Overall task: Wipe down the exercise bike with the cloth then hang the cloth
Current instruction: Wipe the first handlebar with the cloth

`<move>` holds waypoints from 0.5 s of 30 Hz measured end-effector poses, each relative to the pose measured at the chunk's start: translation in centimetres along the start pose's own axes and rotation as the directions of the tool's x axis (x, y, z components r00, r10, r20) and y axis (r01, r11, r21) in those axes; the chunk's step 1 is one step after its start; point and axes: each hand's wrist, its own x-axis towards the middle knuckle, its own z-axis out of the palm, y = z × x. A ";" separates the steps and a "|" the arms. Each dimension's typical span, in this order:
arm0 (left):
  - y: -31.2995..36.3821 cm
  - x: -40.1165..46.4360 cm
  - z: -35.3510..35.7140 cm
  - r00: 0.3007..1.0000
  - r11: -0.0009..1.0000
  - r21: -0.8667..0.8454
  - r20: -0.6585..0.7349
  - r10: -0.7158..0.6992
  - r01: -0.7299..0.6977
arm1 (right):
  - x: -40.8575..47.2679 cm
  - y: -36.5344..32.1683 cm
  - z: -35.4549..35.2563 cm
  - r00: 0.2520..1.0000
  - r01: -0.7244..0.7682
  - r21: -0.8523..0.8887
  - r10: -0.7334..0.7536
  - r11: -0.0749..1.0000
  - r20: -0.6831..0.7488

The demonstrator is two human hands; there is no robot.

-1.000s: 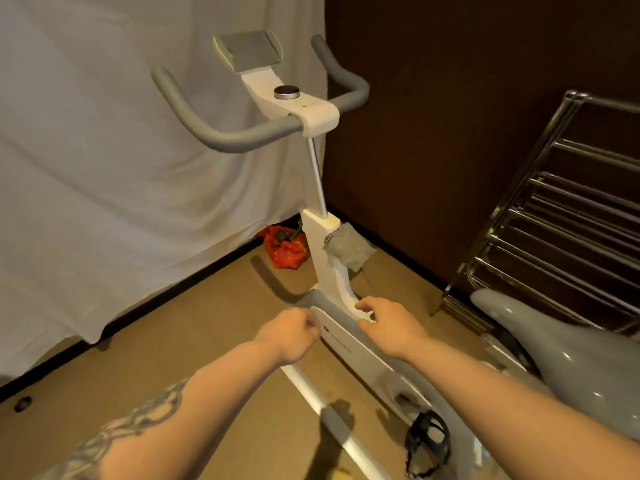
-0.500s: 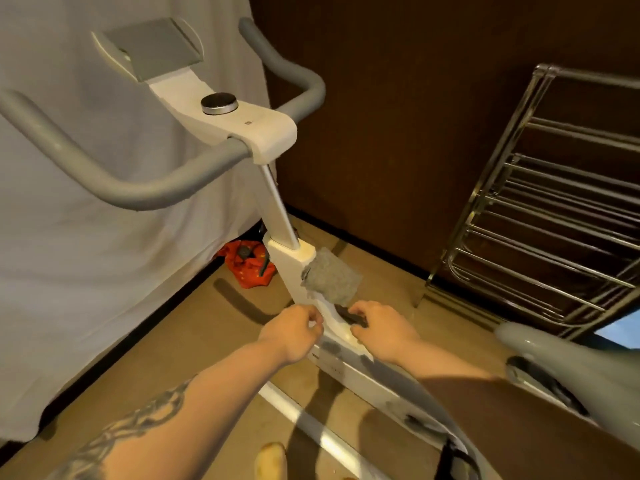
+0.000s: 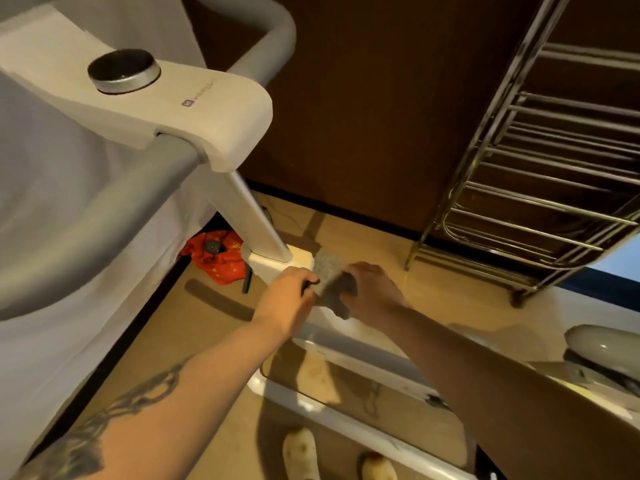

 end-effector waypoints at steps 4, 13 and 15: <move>-0.2 1.3 1.4 0.987 0.987 -0.020 -0.013 0.158 -0.158 | 1.3 1.0 1.1 0.999 -0.027 -0.021 0.027 0.999 0.022; -1.0 1.1 3.1 0.988 0.983 -0.102 -0.045 0.151 -0.155 | 1.8 2.4 1.8 0.996 -0.078 0.029 0.080 0.996 -0.040; -0.6 0.7 2.7 0.989 0.986 -0.090 -0.044 0.140 -0.143 | 1.6 2.4 1.3 0.994 -0.079 0.042 0.082 0.996 -0.070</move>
